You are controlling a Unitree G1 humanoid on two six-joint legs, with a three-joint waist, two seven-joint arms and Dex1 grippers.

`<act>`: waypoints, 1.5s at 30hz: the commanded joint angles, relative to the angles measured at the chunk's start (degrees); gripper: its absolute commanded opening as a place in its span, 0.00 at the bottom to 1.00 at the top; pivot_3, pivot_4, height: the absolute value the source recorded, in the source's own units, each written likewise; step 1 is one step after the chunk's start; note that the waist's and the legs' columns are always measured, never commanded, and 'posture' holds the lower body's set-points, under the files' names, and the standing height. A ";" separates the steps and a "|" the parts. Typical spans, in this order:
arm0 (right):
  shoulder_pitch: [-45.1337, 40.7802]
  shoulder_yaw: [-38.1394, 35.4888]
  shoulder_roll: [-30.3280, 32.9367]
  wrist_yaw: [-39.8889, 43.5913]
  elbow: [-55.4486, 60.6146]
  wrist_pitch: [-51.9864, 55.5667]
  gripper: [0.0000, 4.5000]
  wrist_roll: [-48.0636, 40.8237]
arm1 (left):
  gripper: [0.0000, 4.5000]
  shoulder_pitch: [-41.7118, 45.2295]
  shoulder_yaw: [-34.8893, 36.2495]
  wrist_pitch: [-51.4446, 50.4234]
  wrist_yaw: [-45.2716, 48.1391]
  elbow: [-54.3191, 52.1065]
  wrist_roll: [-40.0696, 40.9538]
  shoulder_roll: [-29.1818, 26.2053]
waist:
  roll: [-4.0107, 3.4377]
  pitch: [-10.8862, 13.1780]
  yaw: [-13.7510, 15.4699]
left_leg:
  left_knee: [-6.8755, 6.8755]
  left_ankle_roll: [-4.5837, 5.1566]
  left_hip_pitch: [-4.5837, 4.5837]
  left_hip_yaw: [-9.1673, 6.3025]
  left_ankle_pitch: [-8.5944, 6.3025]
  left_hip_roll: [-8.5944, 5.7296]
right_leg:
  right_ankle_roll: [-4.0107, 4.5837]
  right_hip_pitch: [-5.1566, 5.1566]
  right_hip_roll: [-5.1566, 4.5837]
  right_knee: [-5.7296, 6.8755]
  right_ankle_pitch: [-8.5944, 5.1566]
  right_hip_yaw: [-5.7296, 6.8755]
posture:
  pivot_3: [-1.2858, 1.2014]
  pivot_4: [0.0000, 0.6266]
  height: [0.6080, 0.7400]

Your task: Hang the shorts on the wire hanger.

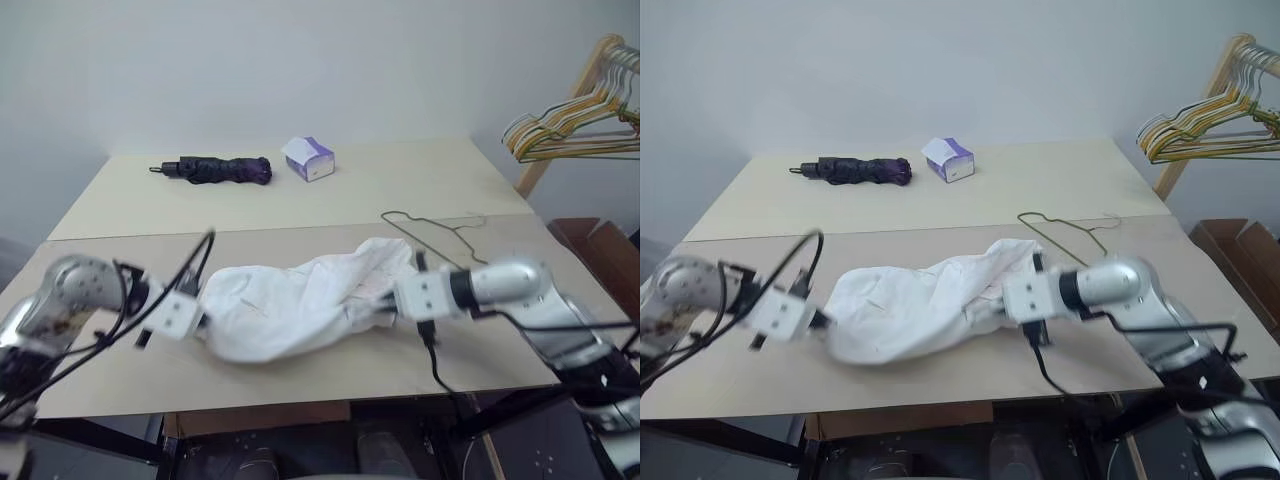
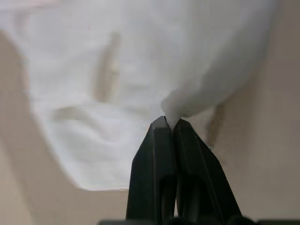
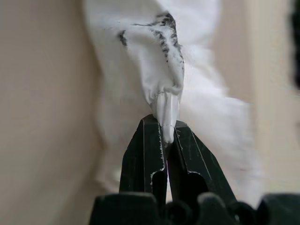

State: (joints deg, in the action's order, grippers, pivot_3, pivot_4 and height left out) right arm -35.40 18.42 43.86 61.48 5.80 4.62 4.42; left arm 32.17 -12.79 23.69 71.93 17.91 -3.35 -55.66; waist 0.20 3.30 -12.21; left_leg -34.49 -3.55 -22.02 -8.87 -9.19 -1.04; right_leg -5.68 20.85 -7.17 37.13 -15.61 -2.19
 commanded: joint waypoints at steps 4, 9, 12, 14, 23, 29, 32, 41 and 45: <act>-27.16 1.49 -10.02 -35.32 -36.25 -10.13 0.00 20.39 | 0.01 29.35 0.28 -4.93 -33.96 29.18 -16.25 9.36 | 0.09 0.05 -1.49 | -0.06 -0.02 -0.22 -0.20 0.02 -0.15 | -0.03 0.16 -0.03 -0.01 0.00 0.06 | 0.44 0.00 1.00; -44.33 -0.90 -17.75 -69.45 -60.37 -18.43 0.00 25.05 | 0.01 49.26 -1.81 -7.41 -69.49 47.30 -26.36 12.96 | 0.14 0.08 -3.30 | 0.31 -0.08 -0.34 -0.28 0.06 -0.42 | -0.16 0.41 -0.32 -0.04 -0.04 0.03 | 0.45 0.00 1.00; -47.79 -3.85 -18.94 -81.42 -66.32 -27.01 0.00 23.26 | 0.01 55.11 -3.99 -3.64 -82.89 51.01 -30.89 11.43 | 0.15 0.08 -3.88 | 0.64 -0.07 -0.40 -0.25 0.06 -0.48 | -0.37 0.69 -0.41 -0.05 -0.17 -0.10 | 0.45 0.00 1.00; -47.48 -4.25 -18.71 -83.39 -68.44 -31.06 0.00 22.93 | 0.01 55.61 -3.91 -0.34 -79.58 52.19 -30.08 10.60 | 0.15 0.08 -4.03 | 0.70 -0.01 -0.39 -0.22 0.02 -0.49 | -0.55 0.69 -0.43 -0.02 -0.28 -0.12 | 0.45 0.00 1.00; -32.33 -1.35 -14.97 -67.60 -68.64 -47.46 0.00 21.86 | 0.01 36.01 -1.92 21.88 -47.50 43.43 -19.13 4.12 | 0.16 0.09 -4.34 | 0.55 -0.10 -0.15 -0.12 0.17 -0.56 | -0.57 0.30 -0.48 0.02 -0.15 -0.14 | 0.45 0.00 1.00; -18.23 2.03 -11.18 -53.03 -62.28 -58.10 0.00 21.65 | 0.01 13.79 0.12 20.25 -18.24 23.33 0.66 -3.16 | 0.16 0.09 -4.64 | 0.55 -0.10 -0.13 -0.11 0.31 -0.55 | -0.46 0.33 -0.45 0.04 0.01 -0.24 | 0.46 0.00 1.00; -13.26 2.68 -9.34 -47.93 -58.37 -60.51 0.00 21.08 | 0.01 3.85 0.38 15.68 -8.48 12.36 6.59 -8.54 | 0.16 0.09 -4.46 | 0.54 -0.09 -0.07 -0.11 0.32 -0.54 | -0.44 0.30 -0.44 0.11 0.02 -0.26 | 0.46 0.00 1.00; -2.74 2.06 -4.48 -43.87 -48.10 -60.56 0.00 23.51 | 0.01 -18.16 2.84 3.20 6.12 -10.70 13.40 -21.34 | 0.17 0.10 -3.79 | 0.64 0.09 0.91 -0.07 0.36 -0.43 | 0.01 -0.72 -0.38 0.05 -0.08 -0.20 | 0.45 0.00 1.00; 0.23 1.95 -2.77 -44.36 -45.64 -60.54 0.00 25.90 | 0.01 -28.17 4.75 -1.09 9.88 -21.22 16.78 -26.36 | 0.18 0.10 -3.87 | 0.65 0.12 0.86 -0.03 0.34 -0.42 | 0.06 -0.66 -0.38 0.01 -0.11 -0.21 | 0.45 0.00 1.00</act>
State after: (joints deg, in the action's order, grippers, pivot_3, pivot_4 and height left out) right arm -34.87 22.25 38.26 18.05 -40.07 -57.14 30.33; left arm 5.60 -9.84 24.47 79.08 -1.16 12.44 -79.44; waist 0.38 3.40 -16.08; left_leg -33.85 -3.42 -21.16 -8.88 -8.85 -1.45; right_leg -5.62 20.18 -7.55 37.14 -15.72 -2.40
